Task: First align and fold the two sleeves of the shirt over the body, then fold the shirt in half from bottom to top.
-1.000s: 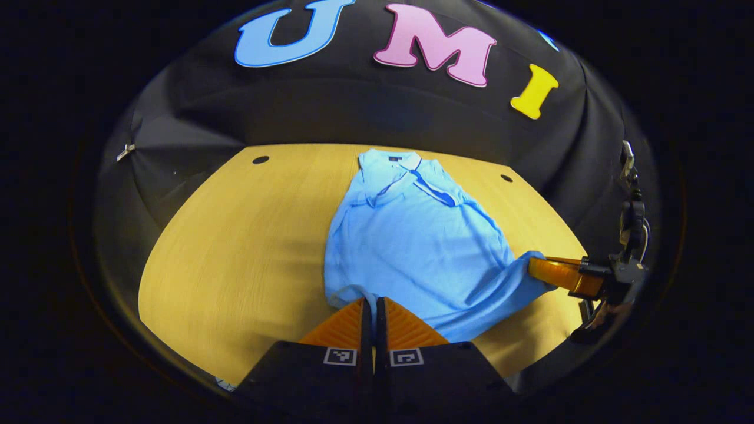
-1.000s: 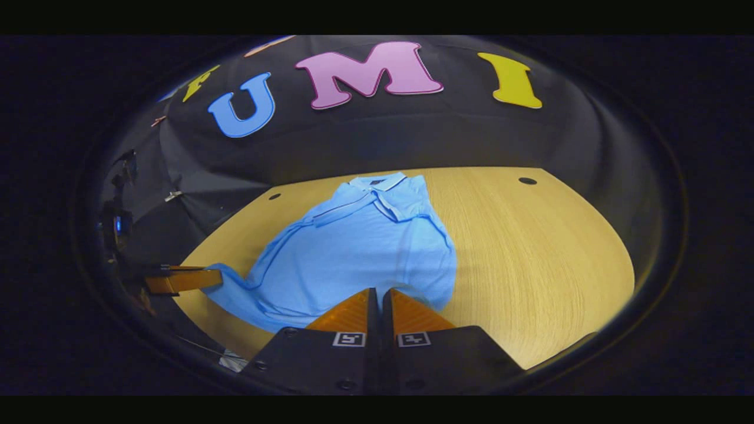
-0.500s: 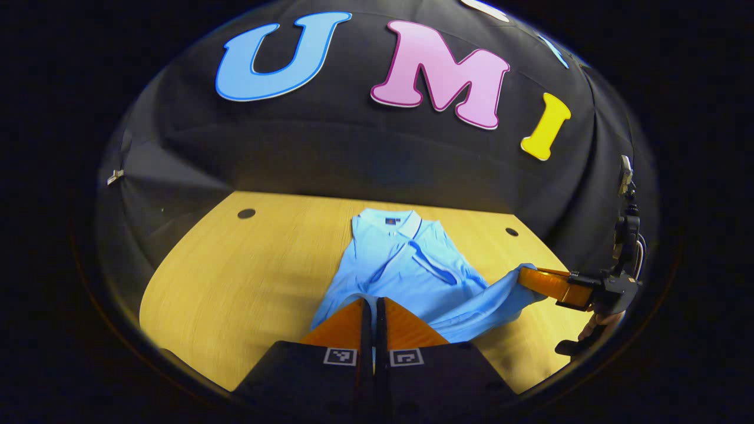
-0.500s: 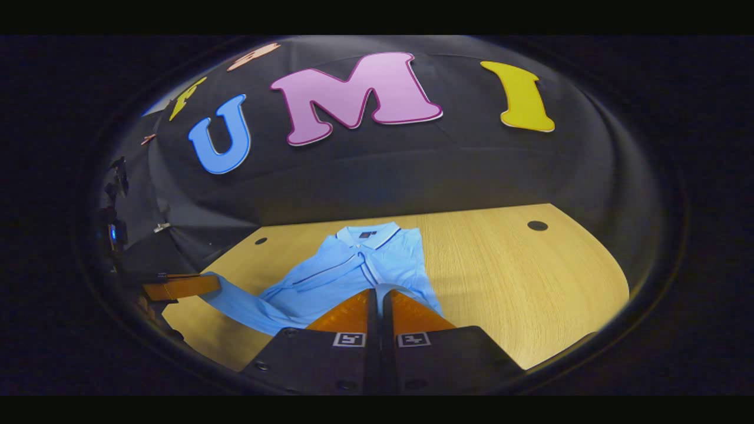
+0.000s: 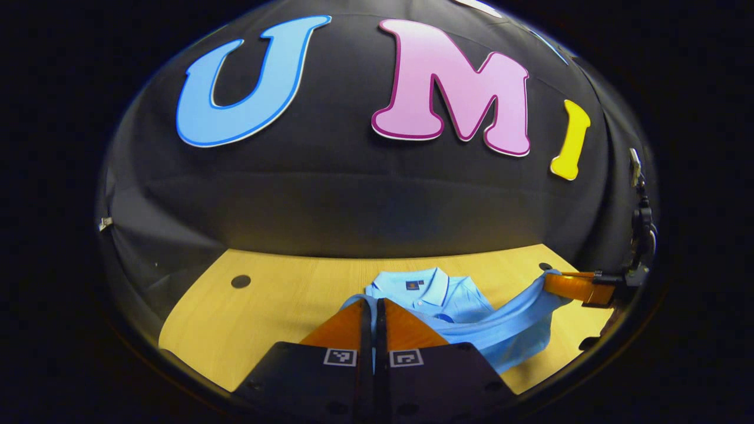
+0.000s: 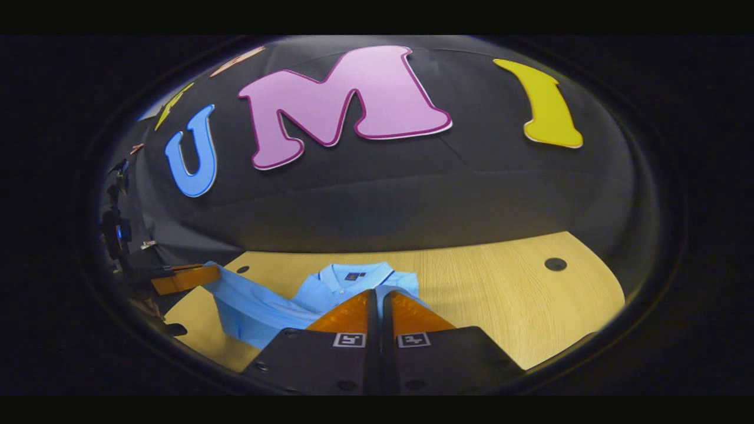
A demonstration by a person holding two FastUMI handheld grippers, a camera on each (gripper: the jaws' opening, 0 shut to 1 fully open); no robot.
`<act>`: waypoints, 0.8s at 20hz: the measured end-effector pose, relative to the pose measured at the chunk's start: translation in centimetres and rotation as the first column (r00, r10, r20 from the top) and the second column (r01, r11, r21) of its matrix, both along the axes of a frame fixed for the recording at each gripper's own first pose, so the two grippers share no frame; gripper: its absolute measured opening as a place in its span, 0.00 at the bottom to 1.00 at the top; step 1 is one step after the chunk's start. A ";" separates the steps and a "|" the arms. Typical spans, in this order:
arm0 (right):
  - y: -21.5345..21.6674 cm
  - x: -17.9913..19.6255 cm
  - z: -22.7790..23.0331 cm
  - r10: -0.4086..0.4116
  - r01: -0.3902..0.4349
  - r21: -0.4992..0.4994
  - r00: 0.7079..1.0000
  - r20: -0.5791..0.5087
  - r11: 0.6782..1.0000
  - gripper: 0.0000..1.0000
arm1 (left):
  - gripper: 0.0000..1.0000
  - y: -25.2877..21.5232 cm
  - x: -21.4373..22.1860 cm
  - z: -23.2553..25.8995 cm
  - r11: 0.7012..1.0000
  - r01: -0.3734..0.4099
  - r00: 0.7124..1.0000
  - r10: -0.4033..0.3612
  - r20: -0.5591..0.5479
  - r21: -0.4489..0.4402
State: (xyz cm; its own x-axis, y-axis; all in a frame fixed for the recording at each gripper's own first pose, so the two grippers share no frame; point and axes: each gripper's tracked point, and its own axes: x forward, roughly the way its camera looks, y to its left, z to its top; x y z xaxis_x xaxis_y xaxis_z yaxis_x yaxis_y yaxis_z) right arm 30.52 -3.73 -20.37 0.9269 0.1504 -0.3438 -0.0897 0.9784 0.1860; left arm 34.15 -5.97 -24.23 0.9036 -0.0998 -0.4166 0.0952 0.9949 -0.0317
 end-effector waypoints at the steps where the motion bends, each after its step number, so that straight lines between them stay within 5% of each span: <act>1: -0.2 1.7 0.3 -0.001 0.001 -0.010 1.000 0.011 1.000 0.05 | 0.06 0.0 1.7 -0.4 1.000 0.009 1.000 -0.009 0.009 -0.001; 6: -1.4 9.2 0.0 -0.020 0.023 -0.049 0.999 0.045 0.999 0.00 | 0.06 1.3 8.0 -3.5 1.000 0.020 1.000 -0.020 0.006 0.004; 9: -2.3 12.3 -1.9 -0.045 0.047 -0.058 0.999 0.031 0.997 0.10 | 0.06 1.8 10.8 -5.1 1.000 0.015 1.000 -0.015 0.014 -0.026; 11: -2.6 13.6 -2.9 -0.058 0.059 -0.069 0.998 0.019 0.996 0.00 | 0.06 1.7 13.0 -6.0 0.999 0.019 1.000 -0.019 0.017 -0.048; 16: -3.5 17.0 -6.5 -0.086 0.084 -0.113 0.996 -0.013 0.990 0.00 | 0.06 0.7 17.2 -9.1 0.996 0.035 0.999 -0.035 0.003 -0.087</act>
